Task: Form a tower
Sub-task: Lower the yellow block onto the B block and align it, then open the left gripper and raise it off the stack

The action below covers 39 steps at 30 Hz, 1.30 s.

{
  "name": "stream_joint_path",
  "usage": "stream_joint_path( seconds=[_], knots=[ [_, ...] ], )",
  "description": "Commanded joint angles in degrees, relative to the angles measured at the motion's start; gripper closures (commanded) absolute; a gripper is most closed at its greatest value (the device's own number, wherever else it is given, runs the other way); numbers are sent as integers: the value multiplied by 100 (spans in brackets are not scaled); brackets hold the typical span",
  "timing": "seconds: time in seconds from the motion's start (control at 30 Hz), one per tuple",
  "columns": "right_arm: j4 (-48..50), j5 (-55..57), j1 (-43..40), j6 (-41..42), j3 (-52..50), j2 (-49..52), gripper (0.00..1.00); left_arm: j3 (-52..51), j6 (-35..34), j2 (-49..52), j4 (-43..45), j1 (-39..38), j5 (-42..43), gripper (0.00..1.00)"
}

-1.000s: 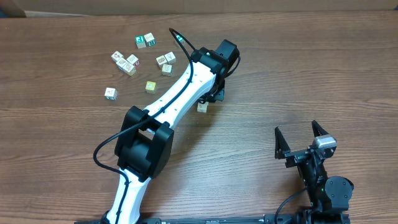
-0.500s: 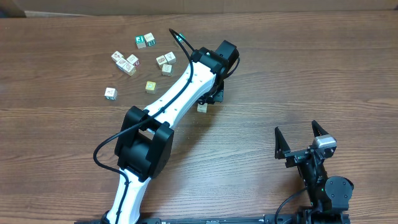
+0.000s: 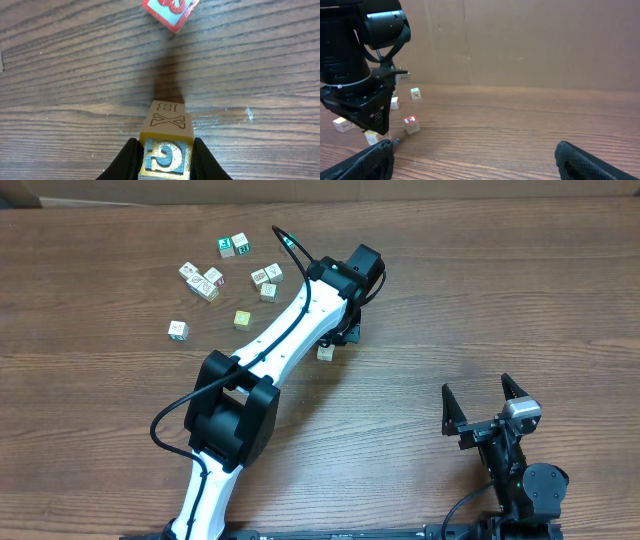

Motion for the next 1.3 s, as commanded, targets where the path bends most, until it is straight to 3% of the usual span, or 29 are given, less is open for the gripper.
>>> stream_joint_path(
  seconds=[0.0, 0.87, 1.03, 1.27],
  knots=[
    [24, 57, 22, 9, -59, -52, 0, -81, 109, -13, 35, 9, 26, 85],
    [24, 57, 22, 9, -59, -52, 0, -275, 238, -13, 133, 20, 11, 76],
    [24, 57, 22, 9, -59, -52, 0, -275, 238, -13, 138, 20, 26, 64],
    [24, 57, 22, 9, -59, -52, 0, -275, 238, -13, 138, 20, 28, 34]
  ],
)
